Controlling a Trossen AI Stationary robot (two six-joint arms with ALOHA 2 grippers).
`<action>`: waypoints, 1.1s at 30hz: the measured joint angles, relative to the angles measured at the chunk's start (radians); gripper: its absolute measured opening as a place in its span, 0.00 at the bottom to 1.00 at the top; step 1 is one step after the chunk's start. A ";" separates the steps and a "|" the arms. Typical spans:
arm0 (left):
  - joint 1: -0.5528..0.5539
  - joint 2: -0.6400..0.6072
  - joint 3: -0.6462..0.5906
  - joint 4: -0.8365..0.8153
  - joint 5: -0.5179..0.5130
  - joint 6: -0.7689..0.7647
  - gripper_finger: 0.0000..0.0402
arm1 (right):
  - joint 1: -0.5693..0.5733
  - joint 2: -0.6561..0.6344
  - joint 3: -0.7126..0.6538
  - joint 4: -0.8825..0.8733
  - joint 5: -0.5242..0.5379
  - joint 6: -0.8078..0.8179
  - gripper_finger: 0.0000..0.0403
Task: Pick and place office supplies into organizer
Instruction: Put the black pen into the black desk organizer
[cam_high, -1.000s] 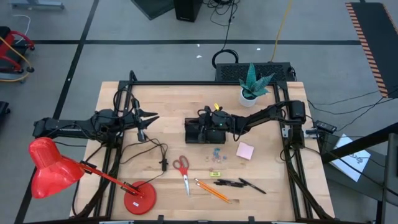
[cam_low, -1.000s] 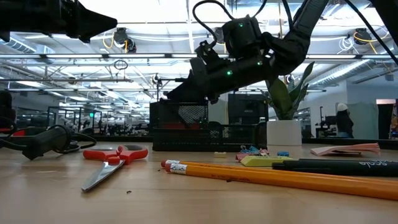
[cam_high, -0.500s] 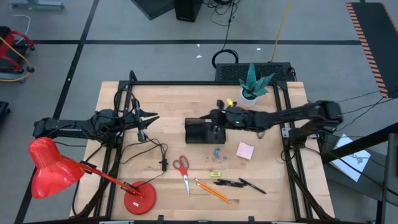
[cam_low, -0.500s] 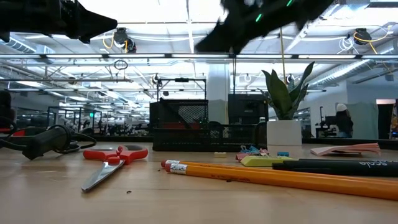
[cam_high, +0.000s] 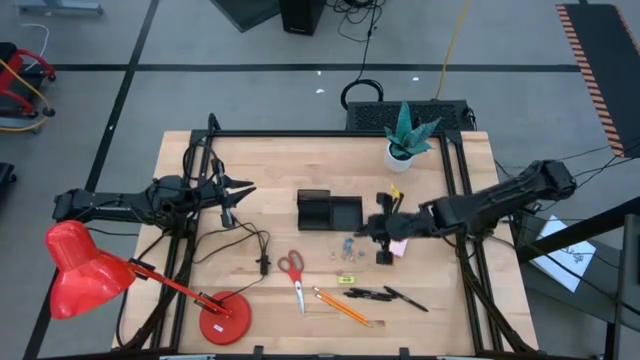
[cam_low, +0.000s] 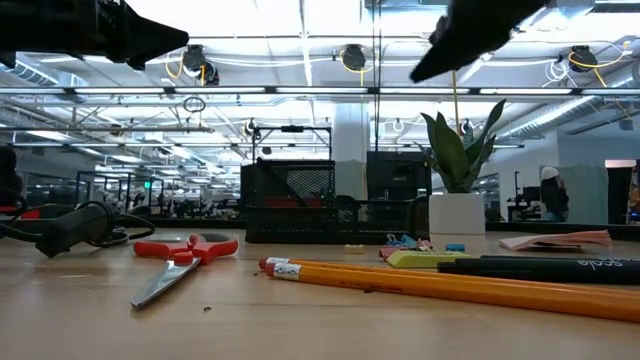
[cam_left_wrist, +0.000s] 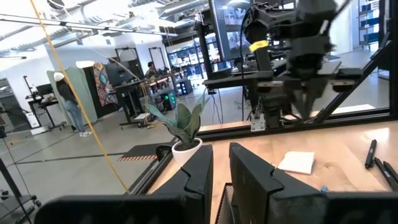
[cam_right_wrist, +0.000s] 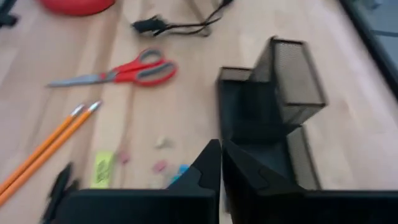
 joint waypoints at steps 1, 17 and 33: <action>0.000 0.000 0.000 0.000 0.000 0.000 0.16 | 0.017 -0.002 0.000 -0.014 0.015 0.013 0.02; 0.000 0.000 0.000 -0.011 0.000 0.000 0.16 | 0.170 -0.183 -0.252 0.042 0.125 0.190 0.00; 0.000 0.000 0.000 -0.015 0.000 0.000 0.16 | 0.386 -0.140 -0.414 0.283 -0.007 0.598 0.00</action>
